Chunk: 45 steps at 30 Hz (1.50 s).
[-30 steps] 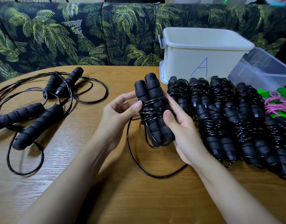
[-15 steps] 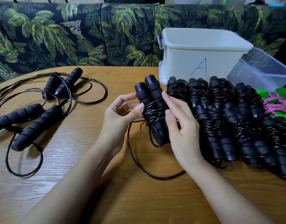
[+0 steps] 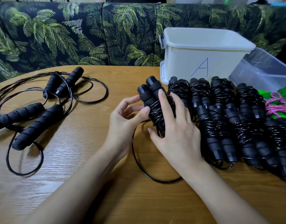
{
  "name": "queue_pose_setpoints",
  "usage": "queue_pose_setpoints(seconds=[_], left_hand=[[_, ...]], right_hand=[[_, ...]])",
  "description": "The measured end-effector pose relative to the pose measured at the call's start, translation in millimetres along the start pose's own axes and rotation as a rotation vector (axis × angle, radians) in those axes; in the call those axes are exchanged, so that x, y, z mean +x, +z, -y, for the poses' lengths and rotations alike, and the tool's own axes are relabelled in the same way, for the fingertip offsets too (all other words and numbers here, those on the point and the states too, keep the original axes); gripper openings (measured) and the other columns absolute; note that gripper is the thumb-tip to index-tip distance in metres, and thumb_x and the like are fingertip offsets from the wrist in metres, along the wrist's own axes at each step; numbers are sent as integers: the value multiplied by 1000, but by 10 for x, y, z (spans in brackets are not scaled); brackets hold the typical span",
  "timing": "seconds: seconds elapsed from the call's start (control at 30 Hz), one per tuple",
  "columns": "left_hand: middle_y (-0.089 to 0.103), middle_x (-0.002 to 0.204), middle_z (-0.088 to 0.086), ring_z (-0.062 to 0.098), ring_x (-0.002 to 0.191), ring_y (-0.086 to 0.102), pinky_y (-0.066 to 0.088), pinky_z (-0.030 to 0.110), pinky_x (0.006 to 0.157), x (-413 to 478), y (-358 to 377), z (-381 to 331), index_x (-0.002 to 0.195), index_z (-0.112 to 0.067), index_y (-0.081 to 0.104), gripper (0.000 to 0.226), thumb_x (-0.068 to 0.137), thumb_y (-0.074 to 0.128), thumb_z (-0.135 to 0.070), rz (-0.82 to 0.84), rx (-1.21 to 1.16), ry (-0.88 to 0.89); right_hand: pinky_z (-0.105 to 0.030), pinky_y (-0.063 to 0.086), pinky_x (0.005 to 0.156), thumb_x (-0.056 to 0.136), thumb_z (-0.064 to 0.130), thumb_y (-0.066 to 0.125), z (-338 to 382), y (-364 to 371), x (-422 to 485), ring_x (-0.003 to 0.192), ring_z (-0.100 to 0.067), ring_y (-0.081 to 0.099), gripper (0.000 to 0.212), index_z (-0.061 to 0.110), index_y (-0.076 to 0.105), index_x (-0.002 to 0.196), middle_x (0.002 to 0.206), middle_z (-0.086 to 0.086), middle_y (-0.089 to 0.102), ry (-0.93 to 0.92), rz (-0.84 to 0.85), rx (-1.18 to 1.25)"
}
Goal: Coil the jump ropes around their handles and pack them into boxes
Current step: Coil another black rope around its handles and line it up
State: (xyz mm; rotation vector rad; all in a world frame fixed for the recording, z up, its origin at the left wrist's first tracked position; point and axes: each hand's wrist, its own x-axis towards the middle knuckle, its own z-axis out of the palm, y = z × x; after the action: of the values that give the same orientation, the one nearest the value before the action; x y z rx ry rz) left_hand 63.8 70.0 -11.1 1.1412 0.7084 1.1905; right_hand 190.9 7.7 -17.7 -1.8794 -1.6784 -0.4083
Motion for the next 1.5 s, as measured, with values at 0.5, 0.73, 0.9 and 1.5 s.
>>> queue_pose_setpoints(seconds=[0.5, 0.73, 0.9, 1.5], left_hand=[[76, 86, -6, 9, 73, 70, 53, 21, 78, 80, -94, 35, 121, -21, 62, 42, 80, 67, -15, 70, 157, 241], [74, 106, -1, 11, 92, 69, 53, 26, 88, 145, -175, 15, 128, -18, 56, 69, 71, 84, -44, 111, 52, 38], [63, 133, 12, 28, 125, 57, 46, 39, 108, 140, -221, -14, 141, -15, 51, 89, 68, 81, -56, 327, -16, -134], [63, 106, 11, 18, 100, 62, 52, 32, 90, 93, -158, 18, 116, -17, 64, 58, 65, 84, -36, 152, -25, -135]], right_hand=[[-37, 51, 95, 76, 40, 70, -141, -18, 13, 127, -13, 52, 77, 42, 38, 147, 146, 7, 47, 97, 41, 540], [-23, 35, 112, 77, 37, 72, -112, -62, 38, 135, -5, 46, 67, 40, 49, 140, 146, 7, 50, 89, 75, 791], [-37, 31, 119, 80, 13, 76, -56, -105, 25, 143, -6, 35, 69, 43, 49, 136, 148, 9, 48, 104, 172, 1041], [-6, 23, 109, 83, 25, 76, -9, 23, -30, 143, -1, 32, 88, 43, 25, 152, 157, 9, 32, -64, 158, 718]])
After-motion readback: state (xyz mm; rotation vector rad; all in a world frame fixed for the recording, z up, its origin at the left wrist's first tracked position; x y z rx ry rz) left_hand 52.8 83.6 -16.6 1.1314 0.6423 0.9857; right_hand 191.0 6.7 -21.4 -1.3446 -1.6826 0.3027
